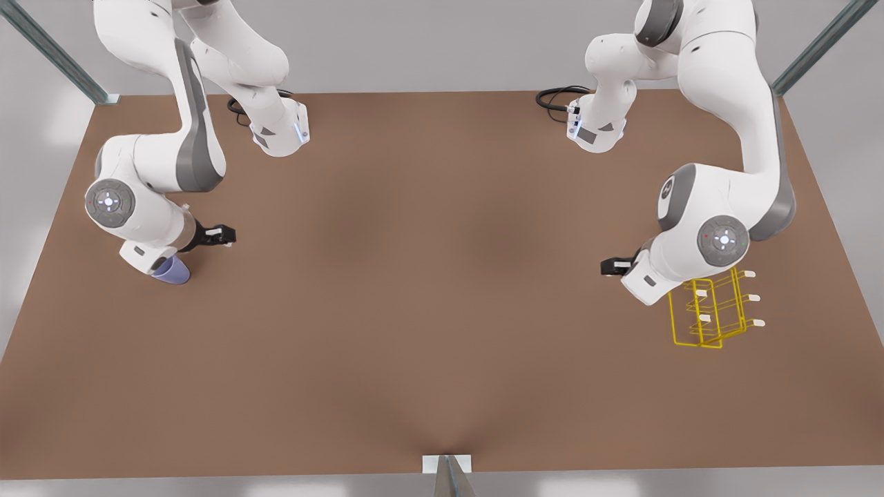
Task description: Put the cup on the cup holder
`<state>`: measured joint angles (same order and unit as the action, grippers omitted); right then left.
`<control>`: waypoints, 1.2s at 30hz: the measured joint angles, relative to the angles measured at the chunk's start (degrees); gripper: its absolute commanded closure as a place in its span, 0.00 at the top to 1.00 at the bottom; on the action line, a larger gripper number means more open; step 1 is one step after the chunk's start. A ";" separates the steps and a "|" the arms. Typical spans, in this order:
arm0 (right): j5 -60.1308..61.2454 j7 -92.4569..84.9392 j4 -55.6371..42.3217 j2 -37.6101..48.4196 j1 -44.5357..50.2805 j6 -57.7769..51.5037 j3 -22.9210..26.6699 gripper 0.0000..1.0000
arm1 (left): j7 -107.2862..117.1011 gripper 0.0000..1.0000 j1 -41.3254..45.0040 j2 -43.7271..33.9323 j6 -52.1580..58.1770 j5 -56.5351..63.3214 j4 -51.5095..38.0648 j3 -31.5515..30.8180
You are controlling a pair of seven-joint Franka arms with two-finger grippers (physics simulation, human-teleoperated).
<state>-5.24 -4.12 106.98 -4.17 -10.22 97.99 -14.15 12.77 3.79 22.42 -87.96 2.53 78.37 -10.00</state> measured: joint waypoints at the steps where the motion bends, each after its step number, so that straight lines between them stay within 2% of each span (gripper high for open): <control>1: -0.45 -0.09 1.91 0.06 -0.28 2.02 -0.14 1.00 | 0.24 1.00 0.02 0.03 0.01 0.00 0.04 0.00; 7: -1.59 -0.49 4.69 -0.71 -3.98 13.12 -0.31 1.00 | 1.40 1.00 0.28 0.06 0.16 -0.02 0.14 -0.01; 16: -1.95 -0.72 8.29 -5.12 -3.23 19.44 -0.89 1.00 | 2.47 1.00 0.68 0.15 0.27 -0.02 0.14 -0.05; 23: -1.70 -0.84 20.75 1.49 -4.44 25.19 -2.40 1.00 | 2.93 1.00 0.77 0.14 0.58 -0.01 0.14 -0.07; 31: -1.94 -1.98 22.77 1.75 -10.99 30.79 -2.56 1.00 | 3.08 1.00 0.59 0.06 2.18 0.20 0.05 -0.04; 36: -1.94 -2.61 24.50 1.66 -11.68 32.45 -2.62 1.00 | 3.16 1.00 0.80 0.06 2.59 0.29 0.17 -0.02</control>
<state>-7.17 -6.73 131.47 -2.51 -21.90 130.44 -16.77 15.93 4.59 22.48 -85.37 2.82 78.54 -10.02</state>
